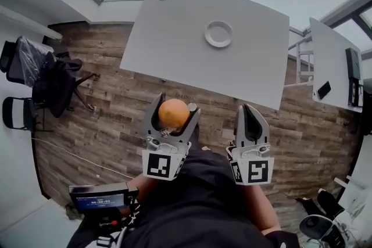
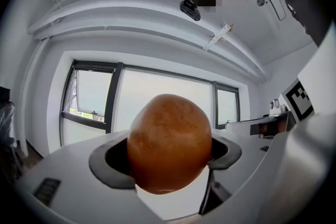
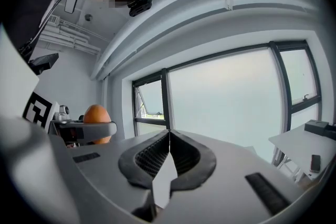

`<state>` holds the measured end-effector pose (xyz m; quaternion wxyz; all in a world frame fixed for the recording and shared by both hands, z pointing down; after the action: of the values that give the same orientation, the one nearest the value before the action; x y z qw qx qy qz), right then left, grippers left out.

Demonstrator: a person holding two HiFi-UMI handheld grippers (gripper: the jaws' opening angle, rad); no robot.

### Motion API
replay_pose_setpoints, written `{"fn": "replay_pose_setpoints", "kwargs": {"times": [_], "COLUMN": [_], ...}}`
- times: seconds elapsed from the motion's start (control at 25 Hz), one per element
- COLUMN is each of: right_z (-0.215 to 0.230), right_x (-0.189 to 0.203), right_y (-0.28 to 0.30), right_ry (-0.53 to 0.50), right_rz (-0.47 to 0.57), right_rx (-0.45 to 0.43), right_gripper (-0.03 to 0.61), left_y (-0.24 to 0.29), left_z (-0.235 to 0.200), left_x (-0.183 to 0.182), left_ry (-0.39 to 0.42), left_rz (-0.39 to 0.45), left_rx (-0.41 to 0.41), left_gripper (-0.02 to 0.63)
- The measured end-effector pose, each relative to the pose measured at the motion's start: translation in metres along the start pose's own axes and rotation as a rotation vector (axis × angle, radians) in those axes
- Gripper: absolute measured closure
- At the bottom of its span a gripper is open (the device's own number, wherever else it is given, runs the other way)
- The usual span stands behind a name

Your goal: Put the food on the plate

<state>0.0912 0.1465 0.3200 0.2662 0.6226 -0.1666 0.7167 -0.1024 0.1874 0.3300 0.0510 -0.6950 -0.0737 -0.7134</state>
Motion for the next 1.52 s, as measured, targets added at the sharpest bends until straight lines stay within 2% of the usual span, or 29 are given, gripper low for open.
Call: {"fn": "replay_pose_setpoints", "kwargs": {"times": [0.2,0.44,0.64,0.84,1.12,1.28,1.52], "right_z": [-0.002,0.006,0.006,0.012,0.011,0.008,0.0], "right_x": [-0.004,-0.007,-0.012,-0.012,-0.011,0.0,-0.002], "right_y": [0.038,0.075,0.118,0.121,0.133,0.145,0.152], "right_ry": [0.007,0.0,-0.011,-0.013,-0.002,0.008,0.014], "right_rz": [-0.029,-0.053,-0.056,-0.061,-0.069,-0.077,-0.061], "right_rx": [0.018,0.052,0.084,0.095,0.083,0.048,-0.01], "right_gripper": [0.571,0.571,0.571,0.571,0.571,0.571,0.571], "left_y": [0.032,0.067,0.089,0.091,0.097,0.096,0.104], "left_z": [-0.032,-0.059,-0.096,-0.099,-0.111,-0.117,-0.108], "left_x": [-0.001,-0.002,0.003,0.005,0.003,0.011,0.009], "left_ry": [-0.024,-0.031,-0.053,-0.066,-0.058,-0.07,-0.039], "left_rz": [0.024,0.019,0.007,0.005,0.0,-0.035,-0.048], "left_rx": [0.012,0.05,0.046,0.055,0.026,-0.01,0.01], "left_gripper": [0.241,0.241,0.241,0.241,0.241,0.241,0.241]}}
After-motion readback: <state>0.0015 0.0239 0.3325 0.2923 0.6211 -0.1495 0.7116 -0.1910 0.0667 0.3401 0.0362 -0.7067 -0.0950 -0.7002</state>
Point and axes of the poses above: the fingertips, and each gripper's own axes: y forward along the fingers, z to its right, x out of its underside, the point moved 6 cm from there along -y, backward along the fingers, and after that the axes turned 5 degrees about y, right-handed, at the moved point
